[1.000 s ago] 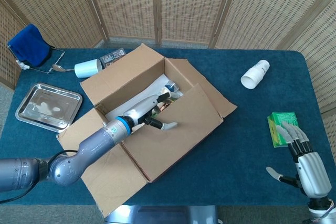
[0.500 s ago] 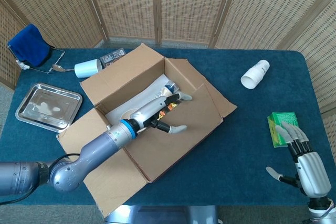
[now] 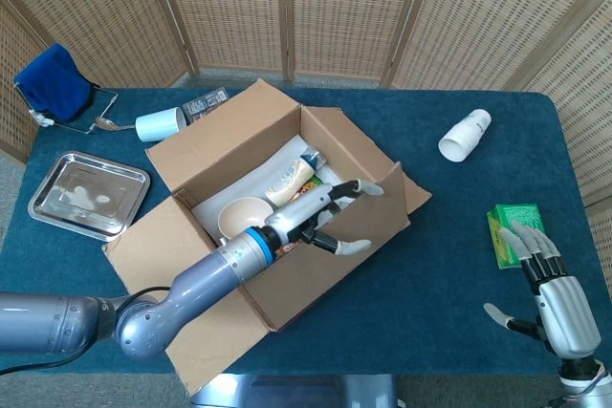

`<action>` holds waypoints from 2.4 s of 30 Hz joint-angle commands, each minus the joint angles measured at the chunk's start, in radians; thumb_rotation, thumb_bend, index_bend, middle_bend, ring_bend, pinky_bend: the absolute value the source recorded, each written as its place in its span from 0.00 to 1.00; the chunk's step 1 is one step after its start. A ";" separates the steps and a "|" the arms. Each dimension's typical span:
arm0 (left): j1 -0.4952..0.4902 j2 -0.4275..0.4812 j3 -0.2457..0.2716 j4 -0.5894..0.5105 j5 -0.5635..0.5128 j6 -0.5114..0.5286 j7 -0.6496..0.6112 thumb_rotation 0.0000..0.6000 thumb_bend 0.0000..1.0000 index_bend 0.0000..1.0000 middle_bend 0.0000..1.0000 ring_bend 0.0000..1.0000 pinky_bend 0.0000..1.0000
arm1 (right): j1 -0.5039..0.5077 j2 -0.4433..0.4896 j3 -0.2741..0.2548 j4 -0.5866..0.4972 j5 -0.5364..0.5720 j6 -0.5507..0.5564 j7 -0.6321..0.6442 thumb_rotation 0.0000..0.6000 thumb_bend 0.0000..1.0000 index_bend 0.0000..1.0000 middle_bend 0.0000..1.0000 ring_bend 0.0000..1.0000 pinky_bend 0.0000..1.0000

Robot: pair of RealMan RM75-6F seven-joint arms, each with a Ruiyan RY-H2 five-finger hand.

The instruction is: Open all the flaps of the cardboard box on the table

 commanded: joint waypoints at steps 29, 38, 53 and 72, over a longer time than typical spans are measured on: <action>0.002 -0.017 0.025 -0.064 0.070 0.066 0.073 0.80 0.00 0.18 0.14 0.14 0.30 | -0.011 0.001 0.008 -0.009 0.002 0.020 -0.006 1.00 0.08 0.00 0.00 0.00 0.00; 0.045 -0.002 -0.022 -0.088 0.139 0.069 0.022 0.81 0.00 0.20 0.11 0.09 0.26 | -0.010 0.006 0.006 -0.009 0.002 0.017 0.002 1.00 0.09 0.00 0.00 0.00 0.00; 0.071 -0.037 -0.050 -0.088 0.222 0.070 -0.036 0.80 0.00 0.20 0.09 0.07 0.25 | -0.008 0.006 0.005 -0.011 0.003 0.009 -0.002 1.00 0.08 0.00 0.00 0.00 0.00; 0.030 -0.125 -0.008 -0.053 0.231 0.046 -0.016 0.81 0.00 0.20 0.09 0.07 0.25 | -0.010 0.009 0.010 -0.010 0.009 0.017 0.010 1.00 0.08 0.00 0.00 0.00 0.00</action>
